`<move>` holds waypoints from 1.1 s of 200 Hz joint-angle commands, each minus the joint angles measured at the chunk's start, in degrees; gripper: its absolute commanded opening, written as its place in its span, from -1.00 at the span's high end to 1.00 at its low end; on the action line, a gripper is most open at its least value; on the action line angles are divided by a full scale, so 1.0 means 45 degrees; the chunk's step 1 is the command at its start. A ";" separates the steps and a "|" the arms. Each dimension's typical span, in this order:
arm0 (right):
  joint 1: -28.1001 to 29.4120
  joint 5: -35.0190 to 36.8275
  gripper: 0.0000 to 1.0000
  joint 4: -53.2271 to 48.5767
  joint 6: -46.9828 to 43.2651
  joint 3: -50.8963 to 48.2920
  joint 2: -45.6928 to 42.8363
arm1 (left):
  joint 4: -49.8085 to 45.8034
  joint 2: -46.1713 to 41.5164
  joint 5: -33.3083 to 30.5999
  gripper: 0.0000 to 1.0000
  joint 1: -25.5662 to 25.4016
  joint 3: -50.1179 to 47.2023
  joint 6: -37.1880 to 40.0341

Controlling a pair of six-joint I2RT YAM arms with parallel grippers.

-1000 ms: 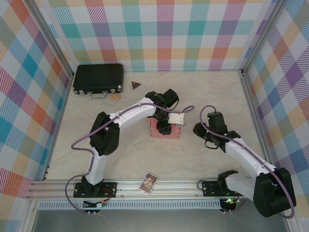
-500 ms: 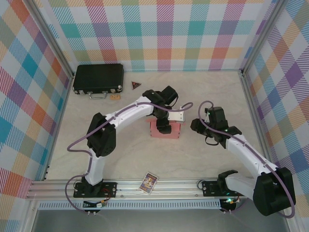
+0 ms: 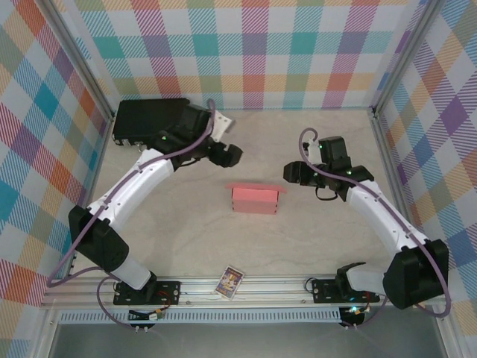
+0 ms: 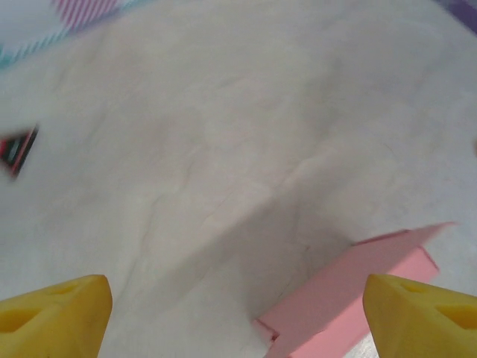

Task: Fold the paper box

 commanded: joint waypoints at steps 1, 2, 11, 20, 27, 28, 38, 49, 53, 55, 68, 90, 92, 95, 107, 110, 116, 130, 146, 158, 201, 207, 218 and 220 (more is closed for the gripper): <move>-0.0028 -0.1116 -0.05 -0.0971 -0.0756 0.0526 0.0617 | -0.0216 0.0015 0.0450 -0.75 0.0477 -0.1168 -0.3833; -0.0024 -0.1121 -0.05 -0.0991 -0.0759 0.0542 0.0633 | -0.0229 0.0018 0.0508 -0.75 0.0513 -0.1198 -0.3885; 0.0032 -0.1092 -0.06 -0.1125 -0.0739 0.0682 0.0807 | -0.0374 0.0094 0.0848 -0.74 0.0782 -0.1457 -0.4493; 0.0109 -0.1087 -0.05 -0.1177 -0.0805 0.0732 0.0893 | -0.0199 0.0089 0.1187 -0.74 0.0963 -0.1867 -0.5062; 0.0149 -0.1008 -0.06 -0.1249 -0.0828 0.0755 0.0922 | 0.0037 0.0056 0.1558 -0.74 0.1031 -0.2201 -0.5320; 0.0142 -0.0979 -0.05 -0.1267 -0.0843 0.0755 0.0923 | 0.0073 0.0057 0.1599 -0.74 0.1034 -0.2222 -0.5351; 0.0192 -0.0888 -0.05 -0.1337 -0.0820 0.0745 0.0923 | 0.0319 0.0040 0.2052 -0.74 0.1042 -0.2584 -0.5664; 0.0209 -0.0973 -0.05 -0.1421 -0.0820 0.0754 0.0960 | 0.0571 0.0030 0.2393 -0.72 0.1037 -0.2916 -0.5952; 0.0222 -0.1060 -0.05 -0.1434 -0.0837 0.0736 0.0967 | 0.0772 0.0011 0.2503 -0.72 0.1045 -0.3080 -0.6040; 0.0235 -0.1114 -0.05 -0.1415 -0.0839 0.0726 0.0973 | 0.0847 0.0003 0.2553 -0.71 0.1039 -0.3141 -0.6137; 0.0291 -0.1341 -0.05 -0.1454 -0.0823 0.0715 0.1037 | 0.1522 0.0034 0.2978 -0.65 0.1037 -0.3583 -0.6504; 0.0350 -0.1231 -0.04 -0.1361 -0.0628 0.0510 0.1001 | 0.1844 0.0379 0.3612 -0.47 0.1018 -0.3661 -0.6803; 0.0340 -0.1240 -0.04 -0.1353 -0.0581 0.0503 0.1001 | 0.1862 0.0422 0.3646 -0.46 0.1018 -0.3657 -0.6826; 0.0339 -0.1270 -0.04 -0.1350 -0.0605 0.0484 0.1001 | 0.1884 0.0461 0.3682 -0.44 0.1018 -0.3645 -0.6832; 0.0369 -0.1340 -0.04 -0.1383 -0.0605 0.0425 0.1020 | 0.1897 0.0564 0.3805 -0.39 0.1018 -0.3611 -0.6885; 0.0370 -0.1331 -0.03 -0.1373 -0.0598 0.0396 0.1011 | 0.1913 0.0552 0.3851 -0.38 0.1018 -0.3593 -0.6881; 0.0370 -0.1359 -0.04 -0.1331 -0.0586 0.0338 0.1014 | 0.1960 0.0586 0.3953 -0.35 0.0998 -0.3608 -0.6884; 0.0394 -0.1505 -0.03 -0.1307 -0.0576 0.0282 0.1059 | 0.2000 0.0567 0.4085 -0.34 0.0979 -0.3609 -0.6888; 0.0419 -0.1692 -0.03 -0.1294 -0.0605 0.0286 0.1157 | 0.2044 0.0634 0.4283 -0.34 0.0919 -0.3629 -0.6729; 0.0465 -0.1721 -0.03 -0.1317 -0.0639 0.0315 0.1252 | 0.2044 0.0712 0.4462 -0.33 0.0883 -0.3631 -0.6674; 0.0567 -0.1465 -0.03 -0.1429 -0.0641 0.0230 0.1339 | 0.1857 0.0758 0.4706 -0.28 0.0670 -0.3523 -0.6391; 0.0580 -0.1422 -0.03 -0.1444 -0.0663 0.0191 0.1314 | 0.1776 0.0777 0.4730 -0.24 0.0652 -0.3477 -0.6361; 0.0588 -0.1351 -0.03 -0.1494 -0.0677 0.0154 0.1280 | 0.1648 0.0808 0.4696 -0.21 0.0612 -0.3436 -0.6320; 0.0585 -0.1334 -0.03 -0.1508 -0.0696 0.0141 0.1286 | 0.1613 0.0828 0.4684 -0.22 0.0609 -0.3435 -0.6295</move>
